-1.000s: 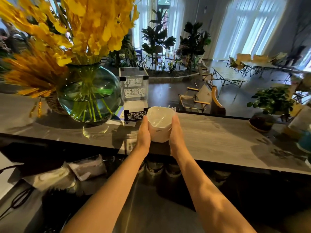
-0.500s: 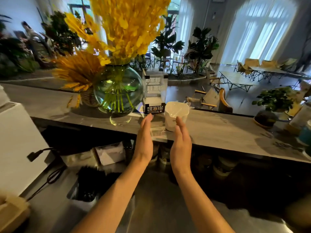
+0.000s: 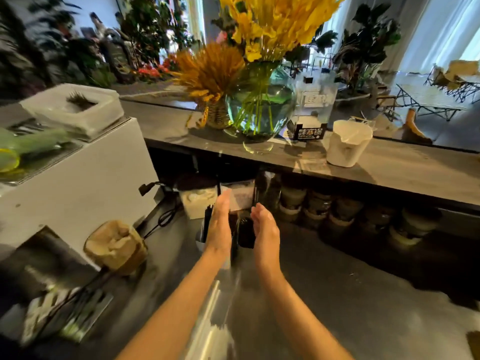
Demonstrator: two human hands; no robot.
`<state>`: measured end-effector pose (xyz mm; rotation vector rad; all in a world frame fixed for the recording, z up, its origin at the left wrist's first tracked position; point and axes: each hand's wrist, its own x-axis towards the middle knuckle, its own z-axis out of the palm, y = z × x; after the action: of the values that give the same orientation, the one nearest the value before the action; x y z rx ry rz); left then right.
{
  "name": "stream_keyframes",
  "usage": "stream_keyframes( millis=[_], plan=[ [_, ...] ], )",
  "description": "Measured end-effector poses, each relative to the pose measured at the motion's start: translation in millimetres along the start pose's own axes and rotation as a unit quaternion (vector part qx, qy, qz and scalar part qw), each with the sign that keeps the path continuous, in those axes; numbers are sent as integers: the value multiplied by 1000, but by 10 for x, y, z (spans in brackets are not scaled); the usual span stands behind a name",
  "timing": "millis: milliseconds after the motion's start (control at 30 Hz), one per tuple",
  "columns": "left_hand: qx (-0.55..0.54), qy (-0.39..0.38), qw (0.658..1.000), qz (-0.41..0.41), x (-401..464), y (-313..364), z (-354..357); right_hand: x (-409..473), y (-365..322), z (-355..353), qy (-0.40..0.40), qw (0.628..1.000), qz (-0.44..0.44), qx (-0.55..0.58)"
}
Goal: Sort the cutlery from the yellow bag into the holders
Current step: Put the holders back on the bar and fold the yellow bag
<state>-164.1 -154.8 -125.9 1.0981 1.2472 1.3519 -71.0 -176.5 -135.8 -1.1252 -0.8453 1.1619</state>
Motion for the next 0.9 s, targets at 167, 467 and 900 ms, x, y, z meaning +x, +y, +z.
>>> stream_keyframes(
  millis=[167, 467, 900],
  plan=[
    [28, 43, 999, -10, 100, -227, -496, -94, 599, 313, 14, 994, 105, -14],
    [0, 9, 993, -119, 384, -1077, -931, -126, 1352, 475, 62, 983, 161, -55],
    [-33, 74, 978, -195, 397, -1135, -993, 75, 1366, 570, 66, 975, 212, 4]
  ],
)
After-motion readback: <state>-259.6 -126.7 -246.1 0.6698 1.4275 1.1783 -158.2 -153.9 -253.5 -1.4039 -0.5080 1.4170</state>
